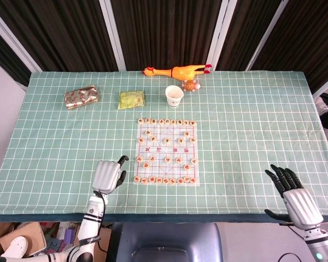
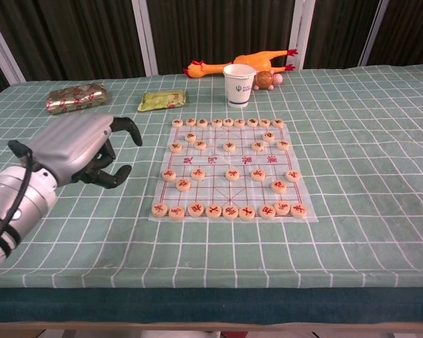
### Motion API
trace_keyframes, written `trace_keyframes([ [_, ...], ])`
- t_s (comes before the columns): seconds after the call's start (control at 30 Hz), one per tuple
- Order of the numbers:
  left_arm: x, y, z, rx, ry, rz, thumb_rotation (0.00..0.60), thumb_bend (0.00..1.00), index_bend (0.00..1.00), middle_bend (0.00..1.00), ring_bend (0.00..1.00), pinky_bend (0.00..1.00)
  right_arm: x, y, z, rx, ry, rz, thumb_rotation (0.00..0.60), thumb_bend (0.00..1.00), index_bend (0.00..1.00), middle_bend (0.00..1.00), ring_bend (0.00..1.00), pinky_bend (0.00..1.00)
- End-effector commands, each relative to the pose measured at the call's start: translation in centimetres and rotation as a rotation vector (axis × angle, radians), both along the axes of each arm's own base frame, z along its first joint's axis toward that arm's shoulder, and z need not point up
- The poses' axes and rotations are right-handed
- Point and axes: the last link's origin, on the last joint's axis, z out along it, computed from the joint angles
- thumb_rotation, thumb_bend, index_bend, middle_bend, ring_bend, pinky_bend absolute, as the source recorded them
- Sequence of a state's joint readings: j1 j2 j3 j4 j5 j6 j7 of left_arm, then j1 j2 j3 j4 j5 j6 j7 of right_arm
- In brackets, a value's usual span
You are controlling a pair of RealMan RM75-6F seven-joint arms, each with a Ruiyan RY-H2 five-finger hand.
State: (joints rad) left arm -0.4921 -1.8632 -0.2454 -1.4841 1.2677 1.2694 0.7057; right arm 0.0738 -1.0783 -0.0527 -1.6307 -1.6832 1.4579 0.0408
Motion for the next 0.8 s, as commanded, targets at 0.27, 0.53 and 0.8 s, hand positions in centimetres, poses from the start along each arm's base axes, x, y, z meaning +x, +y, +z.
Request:
trace_keyframes([
  [0.27,2.1,2.4,-4.3,-0.066,0.03,0.049,0.6,0.39,0.38,1.0,1.0,1.0,-0.2,0.1,0.9,-0.023,-0.03,-0.004,0.6,0.15,0.0,0.0,0.0,0.0],
  [0.53,2.6,2.2,-6.1,-0.119,0.031,0.069,0.6,0.4,0.39,1.0,1.0,1.0,-0.2,0.2,1.3,-0.037,-0.054,0.002,0.6,0.15,0.0,0.0,0.0,0.0],
  [0.8,3.4,2.6,-6.8,-0.172,-0.025,0.085,0.6,0.37,0.38,1.0,1.0,1.0,-0.3,0.3,1.5,-0.028,-0.068,0.003,0.6,0.15,0.0,0.0,0.0,0.0],
])
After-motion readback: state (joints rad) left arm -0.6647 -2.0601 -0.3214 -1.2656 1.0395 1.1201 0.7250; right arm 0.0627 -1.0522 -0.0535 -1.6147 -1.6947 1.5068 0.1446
